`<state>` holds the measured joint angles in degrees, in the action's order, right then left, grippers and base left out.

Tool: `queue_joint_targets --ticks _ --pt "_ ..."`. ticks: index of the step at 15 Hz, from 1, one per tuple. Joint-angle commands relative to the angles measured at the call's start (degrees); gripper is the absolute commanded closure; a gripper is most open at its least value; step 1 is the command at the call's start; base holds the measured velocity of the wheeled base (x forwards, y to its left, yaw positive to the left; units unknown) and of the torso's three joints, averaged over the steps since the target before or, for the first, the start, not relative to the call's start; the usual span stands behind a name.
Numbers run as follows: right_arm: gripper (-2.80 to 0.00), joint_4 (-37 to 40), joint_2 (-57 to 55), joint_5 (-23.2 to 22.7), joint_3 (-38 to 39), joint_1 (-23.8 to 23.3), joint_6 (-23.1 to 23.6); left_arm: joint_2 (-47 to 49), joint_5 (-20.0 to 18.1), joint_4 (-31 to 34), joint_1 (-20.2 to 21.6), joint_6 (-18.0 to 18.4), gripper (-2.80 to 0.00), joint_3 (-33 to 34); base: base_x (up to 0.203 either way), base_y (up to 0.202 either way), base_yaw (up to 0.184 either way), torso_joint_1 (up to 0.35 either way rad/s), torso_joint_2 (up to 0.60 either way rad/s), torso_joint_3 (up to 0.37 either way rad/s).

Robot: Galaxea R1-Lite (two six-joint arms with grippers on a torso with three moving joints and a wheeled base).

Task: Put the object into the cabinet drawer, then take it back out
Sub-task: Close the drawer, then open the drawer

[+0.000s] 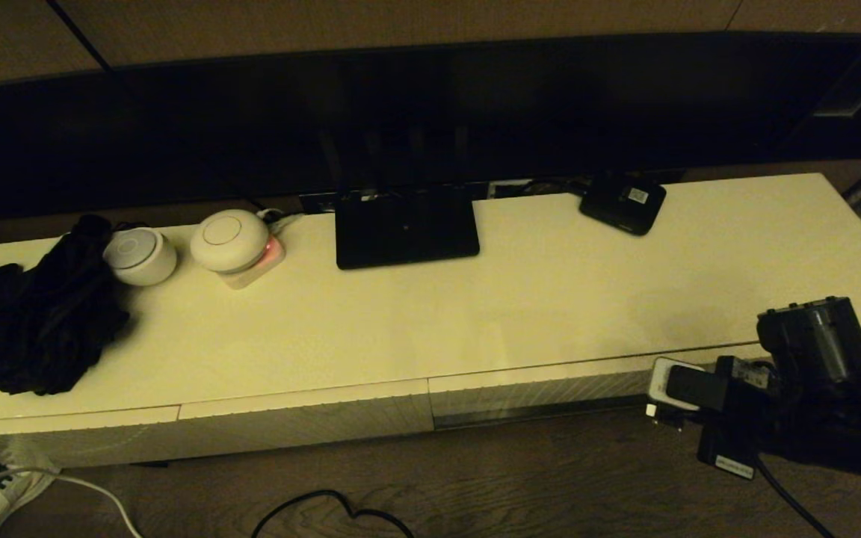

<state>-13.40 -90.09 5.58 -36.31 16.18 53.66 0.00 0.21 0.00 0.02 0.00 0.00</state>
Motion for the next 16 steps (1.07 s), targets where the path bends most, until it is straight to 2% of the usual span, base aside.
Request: queue_joint_targets --ticks 1,5,10,11,14,16 --pt "0.0 3.17 8.48 -0.34 2.59 0.64 0.25 0.0 0.06 0.0 0.02 0.0 0.0 0.18 0.0 0.0 0.0 0.0 0.0 0.0" --pt "0.0 12.03 20.18 -0.27 4.02 1.0 -2.17 0.0 0.05 0.0 0.06 0.0 0.0 0.18 0.0 0.0 0.0 0.0 0.0 0.0" --pt "0.0 15.29 33.94 0.14 12.89 0.8 -1.33 0.0 0.06 0.0 0.06 0.0 0.0 0.18 0.0 0.0 0.0 0.0 0.0 0.0" --pt "0.0 16.79 36.87 0.26 12.75 -0.34 -2.54 0.0 0.03 0.0 0.06 0.0 0.0 0.18 0.0 0.0 0.0 0.0 0.0 0.0" --pt "0.0 27.47 44.99 0.09 9.3 -9.46 -14.04 0.0 -0.03 0.0 0.06 0.0 0.0 0.18 0.0 0.0 0.0 0.0 0.0 0.0" --pt "0.0 32.61 48.6 -1.46 11.15 -12.2 -16.37 0.0 -0.03 0.0 0.06 0.0 0.0 0.18 0.0 0.0 0.0 0.0 0.0 0.0"
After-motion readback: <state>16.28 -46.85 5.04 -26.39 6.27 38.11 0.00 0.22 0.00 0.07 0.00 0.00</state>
